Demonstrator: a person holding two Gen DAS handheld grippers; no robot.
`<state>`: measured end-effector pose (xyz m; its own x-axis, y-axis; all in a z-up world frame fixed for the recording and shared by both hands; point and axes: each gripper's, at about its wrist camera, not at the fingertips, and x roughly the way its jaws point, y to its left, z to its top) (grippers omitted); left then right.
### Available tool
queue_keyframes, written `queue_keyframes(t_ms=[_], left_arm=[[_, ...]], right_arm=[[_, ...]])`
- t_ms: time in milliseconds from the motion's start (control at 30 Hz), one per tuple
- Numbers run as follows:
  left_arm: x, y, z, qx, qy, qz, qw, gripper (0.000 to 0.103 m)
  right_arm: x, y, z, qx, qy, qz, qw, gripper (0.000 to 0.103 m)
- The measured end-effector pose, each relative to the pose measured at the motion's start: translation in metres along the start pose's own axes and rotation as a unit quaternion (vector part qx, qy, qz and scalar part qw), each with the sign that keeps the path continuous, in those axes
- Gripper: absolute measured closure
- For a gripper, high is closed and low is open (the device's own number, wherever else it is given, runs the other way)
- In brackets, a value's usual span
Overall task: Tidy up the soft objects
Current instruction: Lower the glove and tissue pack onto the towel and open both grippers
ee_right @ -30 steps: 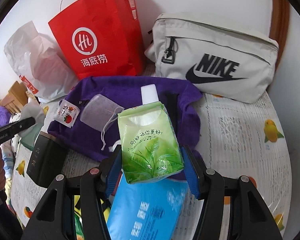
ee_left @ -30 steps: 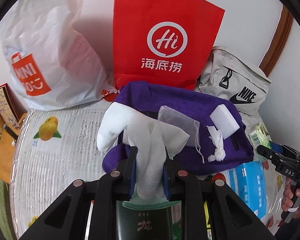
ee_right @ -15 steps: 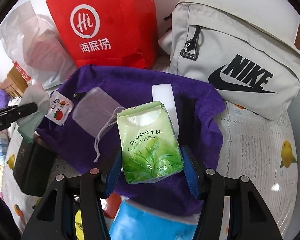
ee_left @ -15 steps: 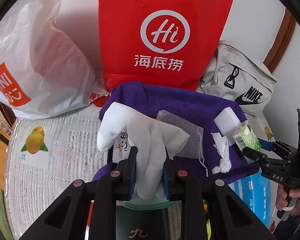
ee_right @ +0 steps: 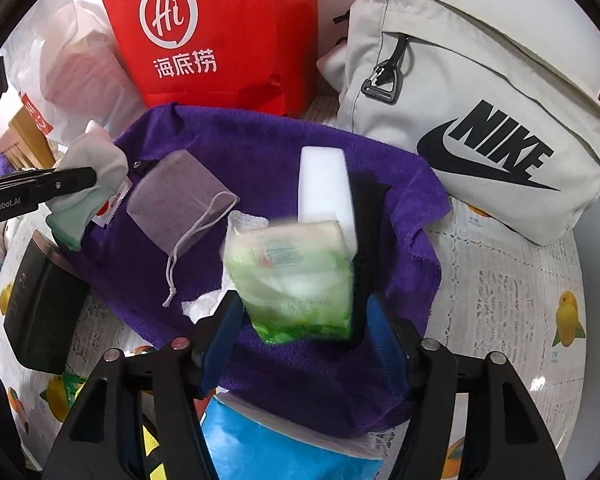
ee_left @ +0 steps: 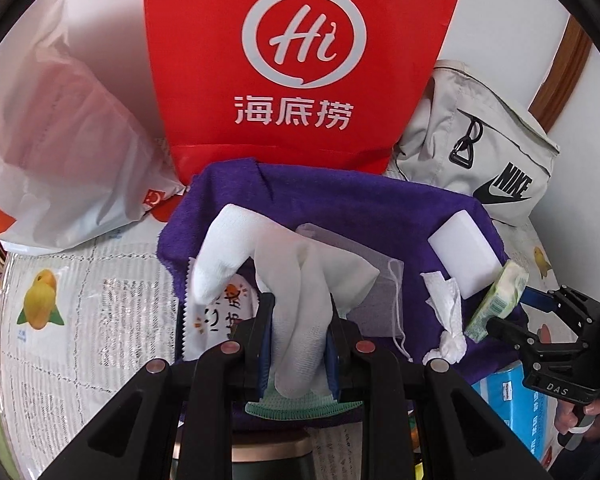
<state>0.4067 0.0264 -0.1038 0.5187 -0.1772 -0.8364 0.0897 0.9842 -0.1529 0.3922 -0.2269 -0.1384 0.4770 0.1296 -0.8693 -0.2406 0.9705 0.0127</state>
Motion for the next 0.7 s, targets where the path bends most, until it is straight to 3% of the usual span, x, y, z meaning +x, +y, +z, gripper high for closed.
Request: queue_keyframes(t_ms=[567, 700], left_arm=[[0.027, -0.014, 0.007, 0.009, 0.022, -0.005, 0.9997, 0.077], [0.032, -0.020, 0.009, 0.018, 0.025, 0.010, 0.9995, 0.068]], right_arm=[[-0.026, -0.009, -0.007, 0.035, -0.030, 0.018, 0.999, 0.035], [-0.030, -0.012, -0.013, 0.042, -0.032, 0.018, 0.998, 0.035]])
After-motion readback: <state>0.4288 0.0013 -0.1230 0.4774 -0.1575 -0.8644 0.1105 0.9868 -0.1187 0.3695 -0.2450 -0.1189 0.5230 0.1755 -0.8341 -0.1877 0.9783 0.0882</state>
